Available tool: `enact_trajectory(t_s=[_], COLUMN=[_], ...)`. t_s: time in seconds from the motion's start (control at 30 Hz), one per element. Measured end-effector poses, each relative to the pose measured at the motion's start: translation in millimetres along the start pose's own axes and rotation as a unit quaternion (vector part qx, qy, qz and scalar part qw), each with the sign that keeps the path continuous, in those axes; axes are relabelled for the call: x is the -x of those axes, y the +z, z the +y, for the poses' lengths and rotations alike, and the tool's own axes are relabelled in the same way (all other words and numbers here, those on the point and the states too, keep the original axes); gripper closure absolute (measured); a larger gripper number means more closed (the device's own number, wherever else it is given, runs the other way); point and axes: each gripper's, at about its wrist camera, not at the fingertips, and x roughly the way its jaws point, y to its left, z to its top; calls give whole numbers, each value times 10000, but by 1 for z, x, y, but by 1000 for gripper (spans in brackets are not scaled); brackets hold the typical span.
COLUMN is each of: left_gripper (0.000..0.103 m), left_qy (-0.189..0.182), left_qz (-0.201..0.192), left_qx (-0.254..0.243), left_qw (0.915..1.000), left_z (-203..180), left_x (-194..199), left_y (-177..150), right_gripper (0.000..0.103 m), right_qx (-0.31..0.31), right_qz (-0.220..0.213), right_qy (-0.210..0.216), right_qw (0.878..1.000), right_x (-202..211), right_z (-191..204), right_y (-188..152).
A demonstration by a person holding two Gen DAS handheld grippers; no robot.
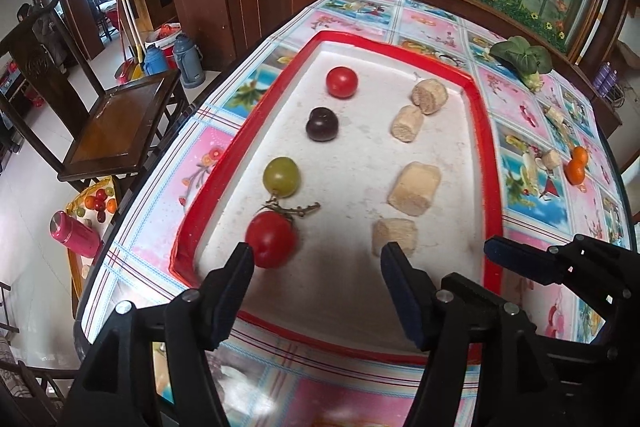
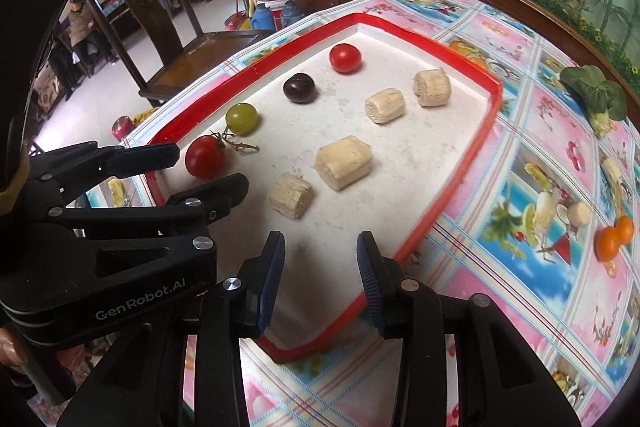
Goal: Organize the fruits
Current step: 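Move both grippers back toward the oranges on the table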
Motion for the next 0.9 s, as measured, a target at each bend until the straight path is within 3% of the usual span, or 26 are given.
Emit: enact_trajectory(t_s=[0.4, 0.53, 0.73, 0.9], left_gripper=[32, 26, 25, 25], left_qy=[-175, -220, -350, -437], left_qz=[-87, -114, 9, 159], left_qx=[-222, -443, -769, -1048], left_qw=[9996, 9987, 9964, 9934], left_z=[-41, -65, -107, -148], left_x=[16, 19, 13, 2], left_y=[1, 1, 4, 9], right_gripper=[66, 65, 61, 60], right_qx=[-261, -440, -838, -1456], right_qz=[-200, -227, -210, -200], right_qy=[-83, -119, -277, -498], right_qw=[9994, 9987, 9959, 9879], right_x=[28, 36, 48, 59], right_z=[-27, -43, -84, -146], right_y=[-15, -25, -50, -71])
